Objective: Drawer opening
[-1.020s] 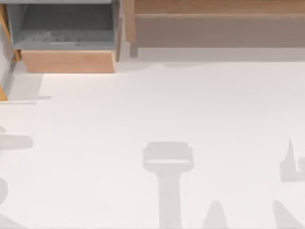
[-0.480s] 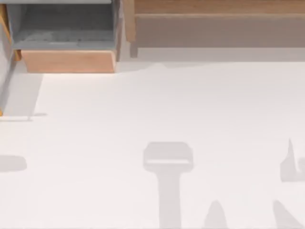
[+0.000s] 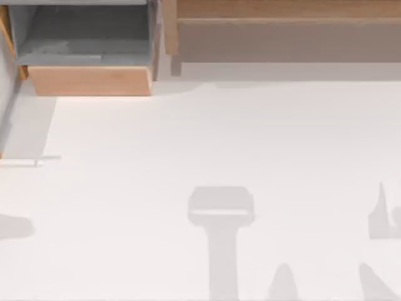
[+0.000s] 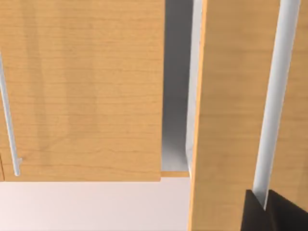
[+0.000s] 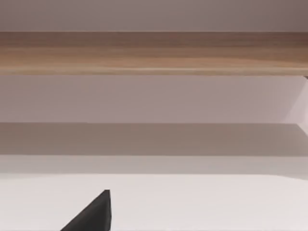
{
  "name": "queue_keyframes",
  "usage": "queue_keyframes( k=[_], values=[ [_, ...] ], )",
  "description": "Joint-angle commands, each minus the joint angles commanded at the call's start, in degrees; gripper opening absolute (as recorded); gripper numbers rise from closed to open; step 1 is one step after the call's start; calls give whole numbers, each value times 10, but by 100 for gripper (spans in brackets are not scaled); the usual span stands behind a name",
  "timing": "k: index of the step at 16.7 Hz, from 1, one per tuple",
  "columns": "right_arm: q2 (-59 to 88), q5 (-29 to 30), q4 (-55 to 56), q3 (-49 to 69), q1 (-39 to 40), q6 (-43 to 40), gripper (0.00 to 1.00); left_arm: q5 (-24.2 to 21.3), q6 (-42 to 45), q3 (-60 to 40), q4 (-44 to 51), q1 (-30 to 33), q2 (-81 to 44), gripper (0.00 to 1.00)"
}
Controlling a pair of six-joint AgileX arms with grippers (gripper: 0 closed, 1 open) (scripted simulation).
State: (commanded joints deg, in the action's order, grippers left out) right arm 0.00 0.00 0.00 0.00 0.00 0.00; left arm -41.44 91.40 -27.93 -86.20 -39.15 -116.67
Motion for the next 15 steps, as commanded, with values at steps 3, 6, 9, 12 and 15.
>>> queue_keyframes(
  k=[3, 6, 9, 12, 15],
  values=[
    [0, 0, 0, 0, 0, 0, 100, 0, 0, 0, 0, 0, 0, 30],
    [0, 0, 0, 0, 0, 0, 100, 0, 0, 0, 0, 0, 0, 53],
    [0, 0, 0, 0, 0, 0, 100, 0, 0, 0, 0, 0, 0, 75],
    [0, 0, 0, 0, 0, 0, 100, 0, 0, 0, 0, 0, 0, 98],
    [0, 0, 0, 0, 0, 0, 100, 0, 0, 0, 0, 0, 0, 100]
  ],
)
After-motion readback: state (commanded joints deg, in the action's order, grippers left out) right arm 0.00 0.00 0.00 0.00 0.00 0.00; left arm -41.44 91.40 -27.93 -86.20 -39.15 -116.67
